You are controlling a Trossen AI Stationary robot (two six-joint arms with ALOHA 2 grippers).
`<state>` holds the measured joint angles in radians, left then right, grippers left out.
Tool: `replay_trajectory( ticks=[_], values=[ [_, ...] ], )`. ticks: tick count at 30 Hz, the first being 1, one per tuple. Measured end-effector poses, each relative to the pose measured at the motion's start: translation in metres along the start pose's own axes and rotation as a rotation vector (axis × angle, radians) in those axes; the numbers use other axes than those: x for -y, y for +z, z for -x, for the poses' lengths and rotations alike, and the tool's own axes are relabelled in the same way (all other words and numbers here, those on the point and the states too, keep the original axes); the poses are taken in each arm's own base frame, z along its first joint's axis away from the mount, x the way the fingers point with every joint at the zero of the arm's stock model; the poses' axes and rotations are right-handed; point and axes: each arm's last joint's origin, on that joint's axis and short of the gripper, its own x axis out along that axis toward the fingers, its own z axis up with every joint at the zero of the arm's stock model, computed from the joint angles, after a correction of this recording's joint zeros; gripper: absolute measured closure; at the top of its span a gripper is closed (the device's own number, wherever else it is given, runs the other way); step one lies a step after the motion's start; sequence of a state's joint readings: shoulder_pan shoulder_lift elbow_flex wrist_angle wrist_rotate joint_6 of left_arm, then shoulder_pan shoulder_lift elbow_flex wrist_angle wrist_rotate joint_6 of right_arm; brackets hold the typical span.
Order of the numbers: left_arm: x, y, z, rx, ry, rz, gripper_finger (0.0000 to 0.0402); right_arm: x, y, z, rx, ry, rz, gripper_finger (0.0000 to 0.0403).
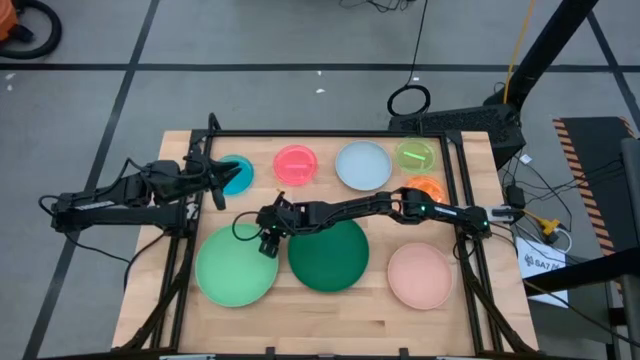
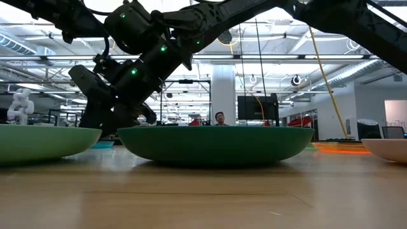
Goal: Stack plastic plates
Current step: Stack the green plate on the dark green plate
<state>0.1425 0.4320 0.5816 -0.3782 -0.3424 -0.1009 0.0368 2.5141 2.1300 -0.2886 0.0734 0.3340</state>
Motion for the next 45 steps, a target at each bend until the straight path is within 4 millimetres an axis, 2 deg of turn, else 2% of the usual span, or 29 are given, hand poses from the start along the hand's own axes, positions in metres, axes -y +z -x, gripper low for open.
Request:
replay_trajectory(
  ticks=[18, 27, 40, 45],
  values=[
    [0.0000, -0.0001, 0.0001, -0.001, 0.000, 0.001, 0.0321, 0.0001, -0.0059, -0.0095, 0.000, 0.034, -0.032, 0.0232],
    [0.0000, -0.0001, 0.0001, -0.002, 0.000, 0.001, 0.0321, 0.0010, -0.0059, -0.0096, -0.002, 0.032, -0.032, 0.0280],
    [0.0000, -0.0001, 0.0001, -0.002, 0.000, 0.007, 0.0321, 0.0062, -0.0039, -0.0099, -0.006, 0.042, -0.111, 0.0386],
    [0.0000, -0.0001, 0.0001, -0.002, 0.000, 0.008, 0.0321, 0.0055, -0.0033, -0.0097, -0.003, 0.046, -0.114, 0.0392]
  ],
)
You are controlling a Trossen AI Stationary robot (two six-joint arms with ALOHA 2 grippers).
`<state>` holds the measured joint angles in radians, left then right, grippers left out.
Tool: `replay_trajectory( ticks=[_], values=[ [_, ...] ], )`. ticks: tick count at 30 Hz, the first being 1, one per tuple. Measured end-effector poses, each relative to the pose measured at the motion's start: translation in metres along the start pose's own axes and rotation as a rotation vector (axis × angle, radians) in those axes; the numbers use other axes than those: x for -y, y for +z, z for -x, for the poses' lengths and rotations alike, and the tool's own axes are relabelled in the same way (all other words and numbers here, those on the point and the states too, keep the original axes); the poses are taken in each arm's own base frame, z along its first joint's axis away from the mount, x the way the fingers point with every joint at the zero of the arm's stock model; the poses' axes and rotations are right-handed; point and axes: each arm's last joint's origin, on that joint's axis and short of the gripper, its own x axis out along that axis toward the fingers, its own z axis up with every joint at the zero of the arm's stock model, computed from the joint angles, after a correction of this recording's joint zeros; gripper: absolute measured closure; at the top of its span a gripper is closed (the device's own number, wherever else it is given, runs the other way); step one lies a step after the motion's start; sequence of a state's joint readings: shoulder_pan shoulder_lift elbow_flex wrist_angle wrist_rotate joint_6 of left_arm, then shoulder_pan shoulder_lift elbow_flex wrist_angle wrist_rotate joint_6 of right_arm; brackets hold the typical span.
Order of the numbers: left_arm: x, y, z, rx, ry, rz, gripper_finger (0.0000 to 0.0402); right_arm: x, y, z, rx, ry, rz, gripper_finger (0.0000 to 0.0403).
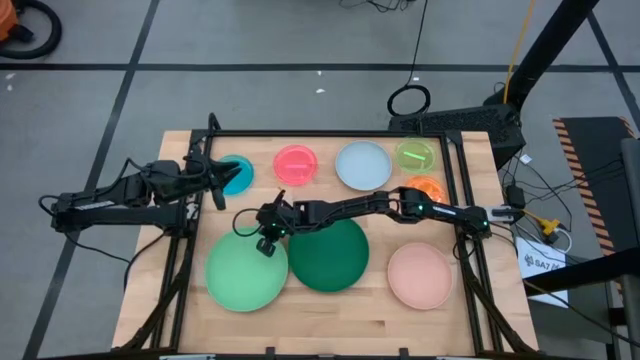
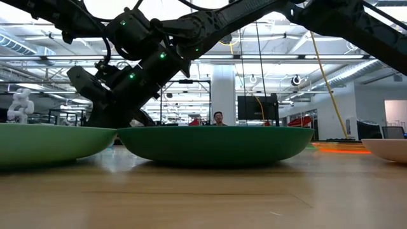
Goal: Stack plastic plates
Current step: Stack the green plate on the dark green plate
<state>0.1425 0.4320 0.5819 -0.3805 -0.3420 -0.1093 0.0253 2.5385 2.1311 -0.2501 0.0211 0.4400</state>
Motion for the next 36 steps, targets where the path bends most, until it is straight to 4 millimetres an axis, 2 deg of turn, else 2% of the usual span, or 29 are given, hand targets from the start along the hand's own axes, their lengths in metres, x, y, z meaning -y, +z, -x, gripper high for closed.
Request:
replay_trajectory(
  ticks=[15, 24, 32, 36],
  values=[
    [0.000, -0.001, 0.000, -0.007, 0.001, -0.002, 0.0321, -0.001, 0.004, 0.000, 0.040, 0.022, 0.000, 0.0398],
    [0.000, -0.001, 0.000, -0.006, 0.000, 0.005, 0.0321, 0.009, 0.012, 0.003, 0.009, 0.121, -0.032, 0.0399],
    [0.001, -0.001, 0.001, -0.006, -0.014, 0.027, 0.0321, 0.006, 0.037, 0.035, -0.005, 0.227, 0.004, 0.0400],
    [0.004, 0.002, 0.001, 0.017, -0.036, 0.050, 0.0321, 0.006, 0.048, 0.067, -0.079, 0.224, 0.055, 0.0400]
  ],
)
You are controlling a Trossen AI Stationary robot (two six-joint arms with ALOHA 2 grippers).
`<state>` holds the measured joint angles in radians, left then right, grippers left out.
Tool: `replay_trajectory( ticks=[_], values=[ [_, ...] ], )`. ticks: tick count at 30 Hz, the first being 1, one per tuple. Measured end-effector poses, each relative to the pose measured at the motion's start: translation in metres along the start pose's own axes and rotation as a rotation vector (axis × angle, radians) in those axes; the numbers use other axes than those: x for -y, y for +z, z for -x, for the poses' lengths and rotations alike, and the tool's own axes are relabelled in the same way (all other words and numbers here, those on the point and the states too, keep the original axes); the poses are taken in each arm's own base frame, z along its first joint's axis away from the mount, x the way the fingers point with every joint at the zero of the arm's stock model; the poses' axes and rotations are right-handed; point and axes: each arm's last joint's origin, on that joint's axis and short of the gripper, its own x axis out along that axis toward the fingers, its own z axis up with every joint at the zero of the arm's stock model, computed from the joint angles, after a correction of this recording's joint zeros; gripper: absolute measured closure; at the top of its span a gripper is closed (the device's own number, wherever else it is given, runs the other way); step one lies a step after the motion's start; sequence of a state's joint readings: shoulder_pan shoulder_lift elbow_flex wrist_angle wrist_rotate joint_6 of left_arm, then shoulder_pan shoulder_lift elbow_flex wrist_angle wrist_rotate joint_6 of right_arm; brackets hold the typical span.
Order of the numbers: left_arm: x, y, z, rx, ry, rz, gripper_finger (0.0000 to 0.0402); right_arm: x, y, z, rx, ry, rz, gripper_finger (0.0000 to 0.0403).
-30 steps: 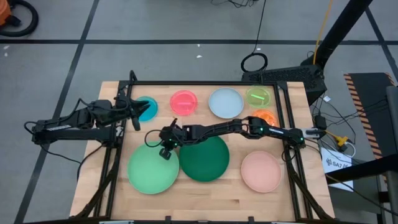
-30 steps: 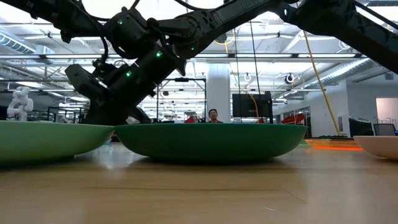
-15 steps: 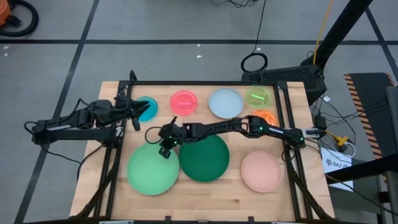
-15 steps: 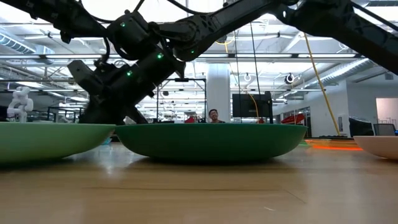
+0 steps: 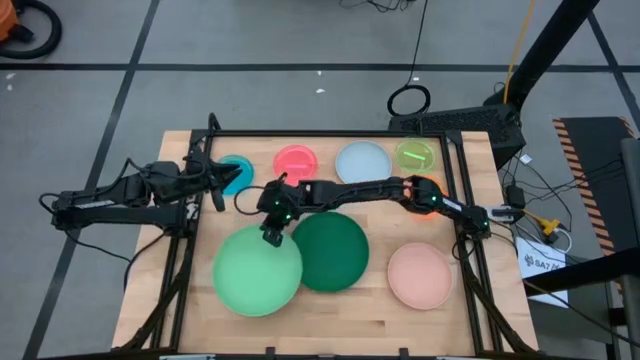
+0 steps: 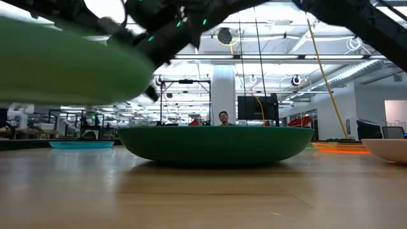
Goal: Stack plastic plates
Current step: Stack the green plate on the dark green plate
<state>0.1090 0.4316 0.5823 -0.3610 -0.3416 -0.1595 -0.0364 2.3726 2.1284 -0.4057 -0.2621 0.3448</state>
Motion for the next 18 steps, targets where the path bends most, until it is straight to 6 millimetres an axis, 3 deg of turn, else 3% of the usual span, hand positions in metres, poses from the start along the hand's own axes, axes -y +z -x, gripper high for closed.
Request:
replay_trajectory(
  ticks=[5, 10, 18],
  values=[
    [0.003, 0.002, 0.001, 0.020, -0.027, 0.005, 0.0321, -0.015, 0.010, 0.043, -0.056, -0.013, 0.065, 0.0400],
    [0.004, 0.002, 0.001, 0.020, -0.037, 0.010, 0.0321, -0.023, 0.009, 0.071, -0.138, -0.029, 0.110, 0.0400],
    [0.004, 0.003, 0.001, 0.026, -0.038, 0.012, 0.0321, -0.022, -0.007, 0.080, -0.276, -0.066, 0.130, 0.0400]
  ],
)
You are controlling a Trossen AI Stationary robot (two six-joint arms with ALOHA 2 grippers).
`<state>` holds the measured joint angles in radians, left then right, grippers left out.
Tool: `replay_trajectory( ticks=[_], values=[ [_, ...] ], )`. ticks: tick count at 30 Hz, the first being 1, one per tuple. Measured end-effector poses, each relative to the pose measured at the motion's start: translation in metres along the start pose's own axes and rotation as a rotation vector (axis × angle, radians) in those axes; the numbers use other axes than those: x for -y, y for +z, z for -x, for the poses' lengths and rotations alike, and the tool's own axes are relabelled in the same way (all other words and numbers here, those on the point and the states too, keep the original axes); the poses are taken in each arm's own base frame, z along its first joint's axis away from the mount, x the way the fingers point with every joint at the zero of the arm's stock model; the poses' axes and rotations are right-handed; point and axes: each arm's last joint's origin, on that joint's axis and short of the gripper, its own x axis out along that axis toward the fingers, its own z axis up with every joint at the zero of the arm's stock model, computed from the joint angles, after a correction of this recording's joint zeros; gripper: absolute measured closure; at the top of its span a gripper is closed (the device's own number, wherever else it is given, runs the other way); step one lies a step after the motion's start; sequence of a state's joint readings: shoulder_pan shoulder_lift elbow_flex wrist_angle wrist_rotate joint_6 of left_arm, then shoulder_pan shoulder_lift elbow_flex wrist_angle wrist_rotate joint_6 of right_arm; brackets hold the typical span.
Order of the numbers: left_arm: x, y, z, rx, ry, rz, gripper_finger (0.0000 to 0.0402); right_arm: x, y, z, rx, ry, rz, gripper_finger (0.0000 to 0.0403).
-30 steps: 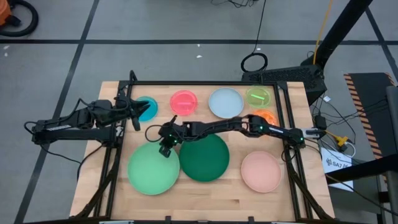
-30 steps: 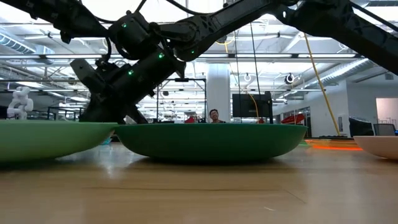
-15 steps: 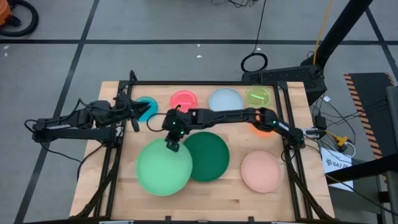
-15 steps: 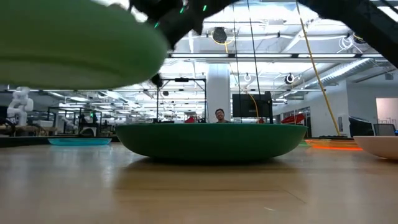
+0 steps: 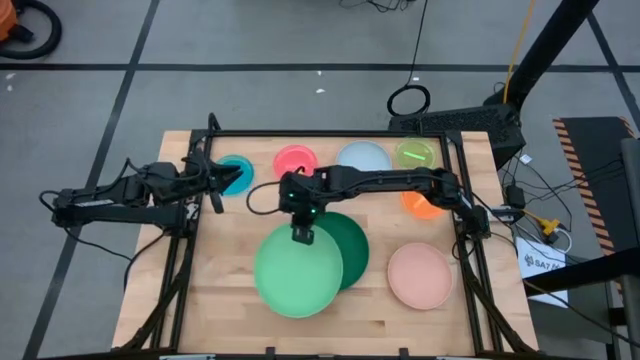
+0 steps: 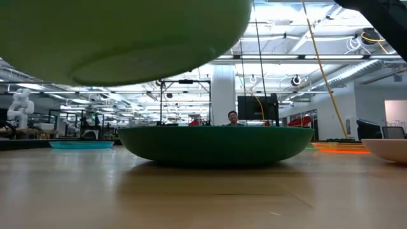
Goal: Stack plastic plates
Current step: Stack the green plate on the dark green plate
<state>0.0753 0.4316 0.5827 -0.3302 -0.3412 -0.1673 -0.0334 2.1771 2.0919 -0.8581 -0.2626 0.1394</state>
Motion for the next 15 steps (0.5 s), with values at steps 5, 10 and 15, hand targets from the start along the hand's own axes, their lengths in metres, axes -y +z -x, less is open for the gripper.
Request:
replay_trajectory(
  ticks=[5, 10, 15],
  values=[
    [0.000, 0.000, 0.000, -0.004, 0.001, 0.002, 0.0321, 0.003, -0.021, 0.002, -0.038, -0.021, -0.006, 0.0401],
    [0.000, 0.000, 0.000, -0.005, 0.001, 0.002, 0.0321, 0.004, -0.046, 0.018, 0.068, -0.047, 0.003, 0.0401],
    [0.001, 0.000, -0.002, -0.007, 0.002, 0.013, 0.0321, 0.014, -0.092, 0.035, 0.198, -0.079, 0.010, 0.0401]
  ],
)
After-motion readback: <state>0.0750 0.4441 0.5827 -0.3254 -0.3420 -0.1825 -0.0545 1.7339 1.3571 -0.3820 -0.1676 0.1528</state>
